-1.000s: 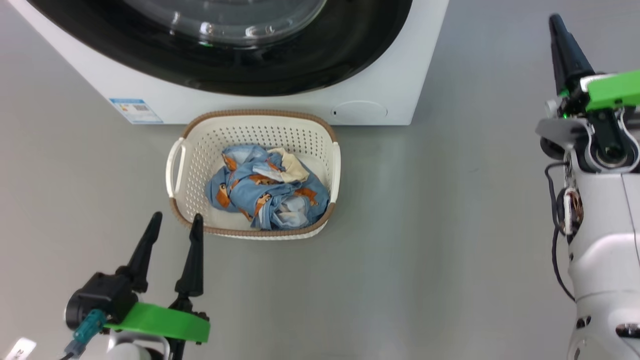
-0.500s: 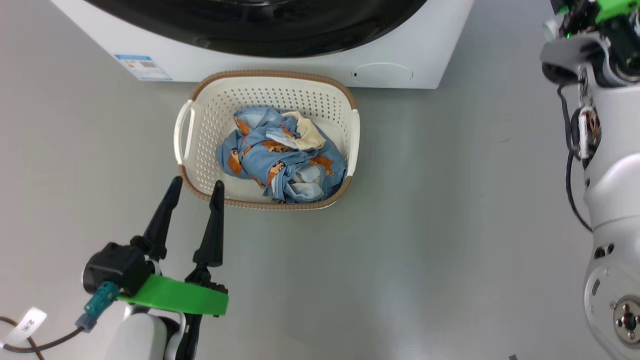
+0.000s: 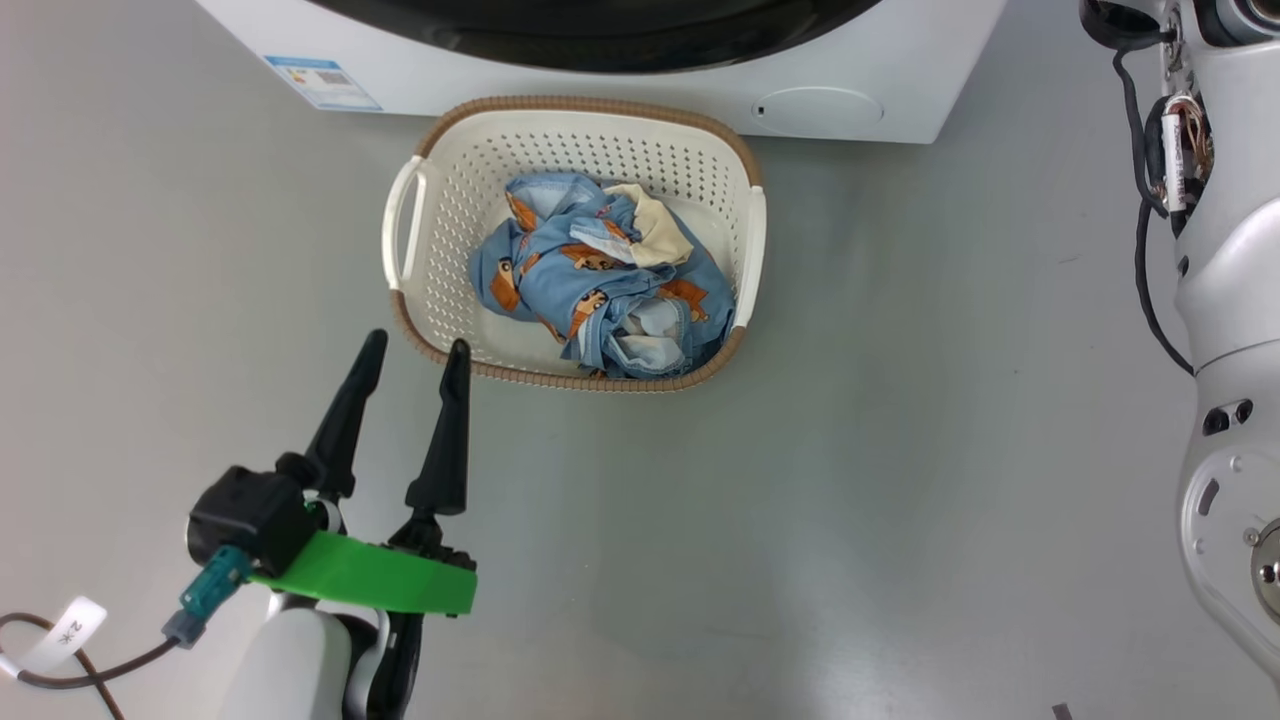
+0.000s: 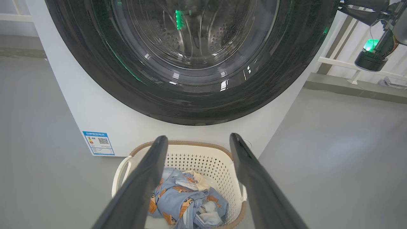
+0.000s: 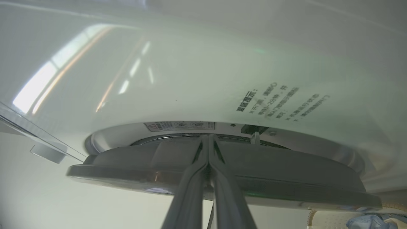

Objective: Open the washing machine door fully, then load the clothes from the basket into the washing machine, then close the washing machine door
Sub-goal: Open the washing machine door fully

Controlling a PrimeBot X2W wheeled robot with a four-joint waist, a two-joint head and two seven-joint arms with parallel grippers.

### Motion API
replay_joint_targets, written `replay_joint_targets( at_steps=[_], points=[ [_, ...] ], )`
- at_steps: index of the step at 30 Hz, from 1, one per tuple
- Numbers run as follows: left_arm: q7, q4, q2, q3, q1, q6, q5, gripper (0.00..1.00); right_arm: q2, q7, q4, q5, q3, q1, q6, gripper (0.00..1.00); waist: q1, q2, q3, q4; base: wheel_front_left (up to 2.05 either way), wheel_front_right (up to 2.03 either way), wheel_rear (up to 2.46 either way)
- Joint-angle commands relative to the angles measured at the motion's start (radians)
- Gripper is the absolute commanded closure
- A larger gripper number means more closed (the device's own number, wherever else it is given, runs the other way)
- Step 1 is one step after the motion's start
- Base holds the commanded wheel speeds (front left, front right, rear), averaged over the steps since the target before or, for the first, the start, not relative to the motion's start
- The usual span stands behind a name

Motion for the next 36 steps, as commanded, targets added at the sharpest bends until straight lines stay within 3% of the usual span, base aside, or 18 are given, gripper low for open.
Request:
replay_joint_targets(
  at_steps=[1,21,28,36],
  points=[
    [-0.009,-0.026,0.021,0.026,-0.018,-0.003,-0.007,0.00,0.026,0.000,-0.016,-0.016,0.012,-0.044,-0.001,1.00,0.0000,-0.0001,0.006,0.007,0.00,0.00,0.00],
    [-0.009,-0.020,0.016,0.017,-0.024,-0.003,-0.032,0.00,0.010,0.001,0.195,-0.113,-0.010,-0.220,-0.001,1.00,0.0000,-0.0001,0.047,0.032,0.00,0.00,0.00],
    [-0.009,-0.030,0.016,0.028,-0.030,-0.003,-0.040,0.00,0.011,0.085,0.229,-0.105,-0.013,-0.249,-0.001,1.00,0.0000,-0.0001,0.051,0.037,0.00,0.00,0.00],
    [-0.009,-0.039,0.016,0.047,-0.032,-0.003,-0.036,0.00,0.007,0.228,0.186,-0.069,-0.016,-0.214,-0.001,1.00,0.0000,-0.0001,0.044,0.031,0.00,0.00,0.00]
  ],
)
